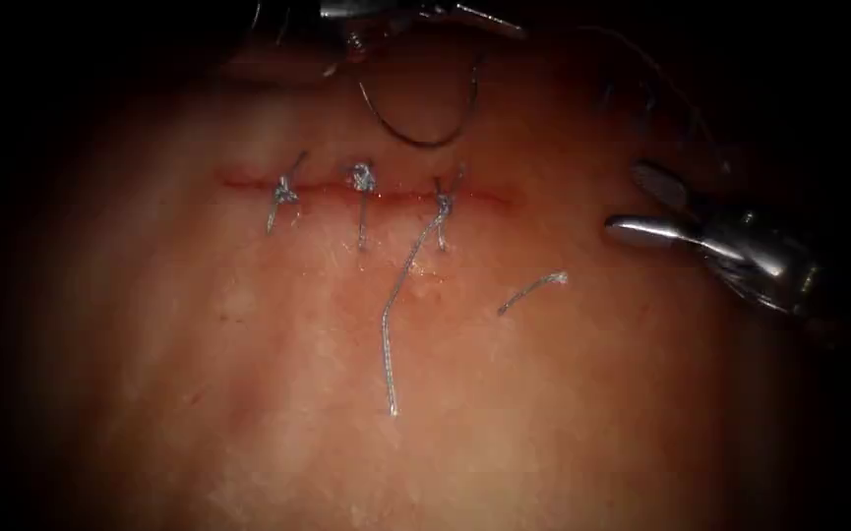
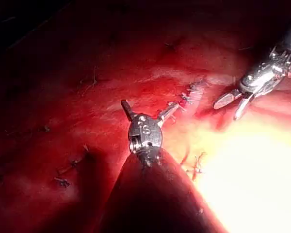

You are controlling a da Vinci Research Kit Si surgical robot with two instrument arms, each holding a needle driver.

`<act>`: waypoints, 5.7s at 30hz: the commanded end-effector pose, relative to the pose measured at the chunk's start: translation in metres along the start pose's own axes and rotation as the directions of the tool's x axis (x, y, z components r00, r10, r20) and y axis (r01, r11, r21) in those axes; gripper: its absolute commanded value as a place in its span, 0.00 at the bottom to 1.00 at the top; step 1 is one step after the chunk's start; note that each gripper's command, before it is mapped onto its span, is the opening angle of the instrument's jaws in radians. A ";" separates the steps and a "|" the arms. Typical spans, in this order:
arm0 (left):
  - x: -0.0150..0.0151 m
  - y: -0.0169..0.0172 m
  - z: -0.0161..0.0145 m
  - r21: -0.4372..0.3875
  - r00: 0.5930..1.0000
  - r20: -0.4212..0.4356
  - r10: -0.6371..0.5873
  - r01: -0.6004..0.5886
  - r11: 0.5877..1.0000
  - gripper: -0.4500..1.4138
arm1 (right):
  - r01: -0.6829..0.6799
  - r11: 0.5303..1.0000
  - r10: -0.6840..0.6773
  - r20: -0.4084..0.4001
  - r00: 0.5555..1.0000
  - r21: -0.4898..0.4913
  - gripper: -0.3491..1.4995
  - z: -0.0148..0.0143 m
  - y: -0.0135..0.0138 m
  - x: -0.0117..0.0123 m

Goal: Wound Closure

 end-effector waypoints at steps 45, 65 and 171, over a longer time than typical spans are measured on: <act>-0.0066 0.0202 -0.0137 -0.642 0.802 0.262 0.536 -0.269 0.718 0.79 | 0.071 0.994 -0.048 0.244 0.969 -0.088 0.99 -0.0114 0.0004 0.0088; -0.0117 0.0215 -0.0105 -0.727 0.677 0.326 0.660 -0.267 0.633 0.72 | 0.052 0.999 -0.052 0.201 0.978 0.006 0.99 -0.0033 -0.0042 0.0068; -0.0021 0.0207 -0.0089 -0.630 0.768 0.239 0.594 -0.343 0.697 0.00 | 0.586 0.806 -0.585 -0.040 0.810 0.084 0.86 0.0200 -0.0119 -0.0015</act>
